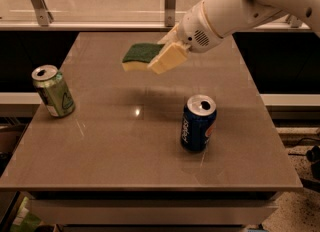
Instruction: Move sponge near green can
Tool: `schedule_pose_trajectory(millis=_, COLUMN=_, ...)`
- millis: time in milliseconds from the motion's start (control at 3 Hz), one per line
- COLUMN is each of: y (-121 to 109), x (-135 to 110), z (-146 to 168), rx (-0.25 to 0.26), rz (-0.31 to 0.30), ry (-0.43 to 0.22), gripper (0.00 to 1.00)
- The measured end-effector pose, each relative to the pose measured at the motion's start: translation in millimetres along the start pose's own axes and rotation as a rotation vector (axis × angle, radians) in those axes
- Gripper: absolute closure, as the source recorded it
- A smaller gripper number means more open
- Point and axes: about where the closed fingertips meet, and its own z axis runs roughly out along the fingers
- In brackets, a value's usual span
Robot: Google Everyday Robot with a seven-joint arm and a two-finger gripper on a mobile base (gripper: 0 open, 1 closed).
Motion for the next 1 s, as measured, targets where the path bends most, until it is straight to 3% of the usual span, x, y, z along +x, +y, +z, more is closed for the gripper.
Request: schedule_pose_trajectory(millis=1000, y=40, x=-20, z=58, rx=-0.029, rz=-0.006, ry=-0.013, gripper=1.00)
